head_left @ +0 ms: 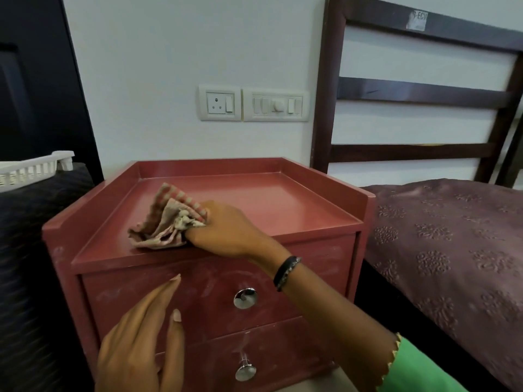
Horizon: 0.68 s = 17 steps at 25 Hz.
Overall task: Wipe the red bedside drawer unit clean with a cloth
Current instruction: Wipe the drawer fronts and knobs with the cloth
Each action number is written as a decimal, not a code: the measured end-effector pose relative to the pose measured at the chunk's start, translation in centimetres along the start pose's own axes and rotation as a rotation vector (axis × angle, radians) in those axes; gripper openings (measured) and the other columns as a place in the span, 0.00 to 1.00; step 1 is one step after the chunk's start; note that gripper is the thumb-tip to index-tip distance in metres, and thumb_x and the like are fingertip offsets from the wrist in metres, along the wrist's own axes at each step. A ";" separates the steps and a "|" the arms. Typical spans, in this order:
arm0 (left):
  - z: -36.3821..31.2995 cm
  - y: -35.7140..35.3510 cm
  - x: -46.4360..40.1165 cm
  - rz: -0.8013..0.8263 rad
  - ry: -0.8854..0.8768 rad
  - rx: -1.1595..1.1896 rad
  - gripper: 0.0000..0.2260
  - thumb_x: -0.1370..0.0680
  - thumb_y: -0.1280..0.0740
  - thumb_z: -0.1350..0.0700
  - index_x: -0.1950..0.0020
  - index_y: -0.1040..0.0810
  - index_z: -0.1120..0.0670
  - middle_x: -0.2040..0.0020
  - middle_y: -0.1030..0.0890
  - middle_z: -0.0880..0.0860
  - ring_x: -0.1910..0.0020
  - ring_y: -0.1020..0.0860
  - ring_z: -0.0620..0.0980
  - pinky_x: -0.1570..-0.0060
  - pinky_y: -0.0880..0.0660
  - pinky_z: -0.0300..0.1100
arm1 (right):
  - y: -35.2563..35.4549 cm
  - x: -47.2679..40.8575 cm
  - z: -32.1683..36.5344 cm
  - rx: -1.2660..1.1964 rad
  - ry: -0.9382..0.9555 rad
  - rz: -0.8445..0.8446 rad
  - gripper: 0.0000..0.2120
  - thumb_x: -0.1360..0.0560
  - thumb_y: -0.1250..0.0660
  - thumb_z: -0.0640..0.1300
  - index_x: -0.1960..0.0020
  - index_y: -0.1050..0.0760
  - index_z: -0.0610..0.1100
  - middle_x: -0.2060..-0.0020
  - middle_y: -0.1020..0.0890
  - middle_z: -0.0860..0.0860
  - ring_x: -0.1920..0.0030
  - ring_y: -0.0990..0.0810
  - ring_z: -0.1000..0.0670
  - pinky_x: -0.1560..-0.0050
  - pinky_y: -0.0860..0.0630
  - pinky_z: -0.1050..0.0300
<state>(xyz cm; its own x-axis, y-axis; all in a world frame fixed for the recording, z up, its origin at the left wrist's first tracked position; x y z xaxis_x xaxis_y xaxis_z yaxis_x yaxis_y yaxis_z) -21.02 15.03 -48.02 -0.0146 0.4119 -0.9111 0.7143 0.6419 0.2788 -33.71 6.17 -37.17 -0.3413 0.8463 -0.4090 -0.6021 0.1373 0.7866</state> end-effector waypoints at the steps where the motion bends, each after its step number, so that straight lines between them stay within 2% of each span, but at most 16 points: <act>1: 0.3 -0.1 0.2 0.027 0.047 0.006 0.17 0.23 0.42 0.53 0.39 0.22 0.56 0.42 0.18 0.57 0.45 0.23 0.50 0.44 0.27 0.48 | -0.2 0.3 0.3 0.027 0.061 -0.014 0.16 0.28 0.35 0.39 0.70 0.38 0.46 0.75 0.32 0.51 0.71 0.34 0.48 0.72 0.40 0.57; 2: 0.6 -0.1 0.3 0.055 0.067 0.019 0.17 0.23 0.42 0.53 0.38 0.22 0.55 0.42 0.18 0.56 0.44 0.23 0.49 0.45 0.27 0.50 | -0.3 0.7 0.4 0.056 0.128 -0.044 0.18 0.29 0.35 0.38 0.71 0.40 0.48 0.76 0.32 0.51 0.71 0.34 0.47 0.72 0.41 0.57; 4: 1.1 0.1 0.6 0.071 0.059 -0.009 0.17 0.23 0.42 0.53 0.38 0.22 0.55 0.42 0.18 0.55 0.44 0.23 0.48 0.45 0.27 0.47 | -0.1 1.8 -0.1 0.096 0.252 -0.136 0.13 0.34 0.37 0.38 0.69 0.38 0.50 0.74 0.29 0.51 0.71 0.32 0.44 0.72 0.41 0.57; 5: 1.2 0.3 0.8 0.068 0.044 -0.014 0.17 0.23 0.42 0.53 0.38 0.22 0.54 0.42 0.18 0.54 0.44 0.23 0.48 0.44 0.28 0.43 | 0.0 2.6 -0.7 0.133 0.292 -0.161 0.08 0.37 0.38 0.38 0.68 0.33 0.49 0.72 0.25 0.49 0.69 0.29 0.43 0.71 0.38 0.57; 6: 1.2 0.4 1.0 0.076 0.039 -0.017 0.16 0.23 0.42 0.53 0.38 0.22 0.54 0.42 0.18 0.52 0.44 0.23 0.47 0.43 0.30 0.39 | 0.1 3.6 -1.4 0.165 0.319 -0.183 0.08 0.39 0.38 0.37 0.63 0.26 0.47 0.67 0.20 0.49 0.66 0.25 0.42 0.69 0.34 0.57; 8: 1.1 0.5 1.3 0.103 0.053 -0.015 0.17 0.24 0.42 0.53 0.38 0.22 0.52 0.41 0.19 0.49 0.44 0.24 0.45 0.43 0.33 0.35 | 0.7 5.6 -3.3 0.256 0.361 -0.223 0.22 0.41 0.36 0.35 0.49 0.19 0.47 0.56 0.15 0.51 0.56 0.18 0.44 0.58 0.22 0.55; 10: 1.2 0.2 1.8 0.132 0.049 -0.033 0.17 0.24 0.42 0.53 0.38 0.22 0.52 0.41 0.20 0.47 0.44 0.24 0.44 0.46 0.30 0.38 | 1.9 7.6 -5.3 0.321 0.379 -0.308 0.23 0.38 0.33 0.35 0.44 0.19 0.47 0.47 0.16 0.53 0.46 0.17 0.48 0.43 0.21 0.48; 11: 1.2 -0.1 2.0 0.147 0.050 -0.035 0.17 0.24 0.41 0.53 0.38 0.21 0.52 0.41 0.19 0.47 0.44 0.24 0.44 0.46 0.29 0.41 | 2.5 8.7 -6.2 0.362 0.376 -0.362 0.20 0.36 0.32 0.37 0.45 0.19 0.47 0.45 0.16 0.53 0.43 0.18 0.51 0.40 0.22 0.47; 13: 1.2 -0.8 2.4 0.188 0.052 -0.049 0.18 0.24 0.41 0.53 0.38 0.20 0.52 0.41 0.19 0.47 0.43 0.24 0.43 0.46 0.30 0.43 | 3.8 11.1 -8.3 0.411 0.358 -0.454 0.14 0.31 0.30 0.43 0.46 0.18 0.46 0.43 0.18 0.54 0.39 0.21 0.53 0.38 0.23 0.45; 15: 0.9 -1.7 2.6 0.233 0.047 -0.045 0.18 0.24 0.42 0.52 0.38 0.20 0.52 0.39 0.20 0.46 0.42 0.24 0.42 0.45 0.30 0.41 | 4.6 13.9 -10.6 0.463 0.345 -0.531 0.15 0.27 0.31 0.51 0.46 0.17 0.43 0.41 0.19 0.51 0.37 0.22 0.51 0.36 0.26 0.44; 17: 0.5 -2.6 2.8 0.276 0.038 -0.027 0.18 0.24 0.41 0.53 0.37 0.20 0.52 0.39 0.20 0.45 0.41 0.25 0.41 0.42 0.33 0.35 | 4.4 16.4 -13.5 0.545 0.286 -0.633 0.17 0.22 0.36 0.50 0.44 0.19 0.40 0.40 0.20 0.47 0.35 0.24 0.46 0.35 0.28 0.40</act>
<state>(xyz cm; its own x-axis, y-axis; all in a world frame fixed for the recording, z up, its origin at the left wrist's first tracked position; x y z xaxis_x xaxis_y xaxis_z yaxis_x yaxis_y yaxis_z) -22.55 14.20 -51.39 0.1513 0.5971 -0.7878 0.6764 0.5186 0.5230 -51.71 13.74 -46.67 -0.2718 0.3767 -0.8856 -0.3360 0.8252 0.4541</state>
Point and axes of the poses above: each hand's wrist, its own x-axis away from the middle knuckle, its own y-axis out of the back of the hand, z = x × y, the point moved 3 cm from there along -x, towards the middle knuckle
